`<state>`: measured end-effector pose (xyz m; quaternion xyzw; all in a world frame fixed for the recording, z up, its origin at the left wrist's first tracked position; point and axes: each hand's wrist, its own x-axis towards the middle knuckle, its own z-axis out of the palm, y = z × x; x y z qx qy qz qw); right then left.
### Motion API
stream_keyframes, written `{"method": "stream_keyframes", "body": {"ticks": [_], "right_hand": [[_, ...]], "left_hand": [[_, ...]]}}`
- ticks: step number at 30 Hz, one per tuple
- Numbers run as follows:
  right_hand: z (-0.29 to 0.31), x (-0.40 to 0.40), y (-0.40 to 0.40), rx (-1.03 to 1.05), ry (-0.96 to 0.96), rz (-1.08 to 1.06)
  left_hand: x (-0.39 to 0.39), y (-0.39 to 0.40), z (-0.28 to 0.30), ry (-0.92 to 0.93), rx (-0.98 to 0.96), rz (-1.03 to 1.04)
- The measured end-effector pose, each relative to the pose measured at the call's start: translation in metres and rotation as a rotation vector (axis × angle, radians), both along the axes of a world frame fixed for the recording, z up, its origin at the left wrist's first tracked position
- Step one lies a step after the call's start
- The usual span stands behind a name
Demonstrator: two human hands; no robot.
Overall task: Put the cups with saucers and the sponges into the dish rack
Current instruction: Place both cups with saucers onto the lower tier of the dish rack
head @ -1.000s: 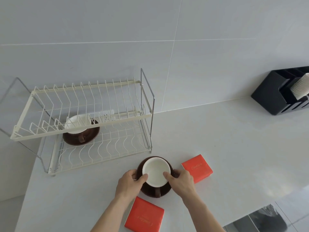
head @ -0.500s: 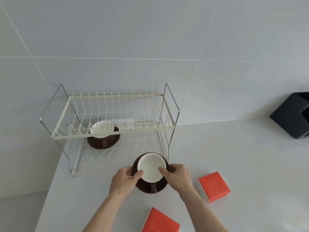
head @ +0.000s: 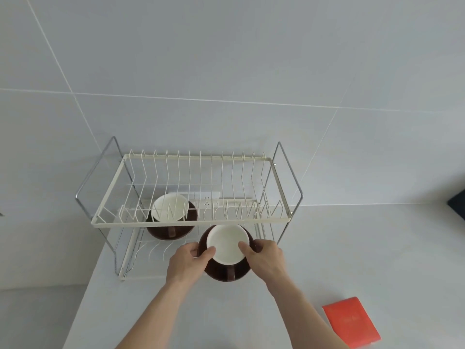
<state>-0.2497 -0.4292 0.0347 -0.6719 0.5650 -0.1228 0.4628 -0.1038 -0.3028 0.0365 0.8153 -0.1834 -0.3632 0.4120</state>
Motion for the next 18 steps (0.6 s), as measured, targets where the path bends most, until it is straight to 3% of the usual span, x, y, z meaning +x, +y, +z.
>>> {"method": "stream_keyframes", "body": {"ticks": [12, 18], "right_hand": [[-0.03, 0.044, -0.053, 0.022, 0.011, -0.002], [-0.043, 0.058, -0.07, -0.143, 0.087, 0.067]], "left_hand": [[0.033, -0.061, -0.031, -0.016, 0.021, 0.039], [0.035, -0.08, -0.028, -0.085, 0.048, 0.064]]}}
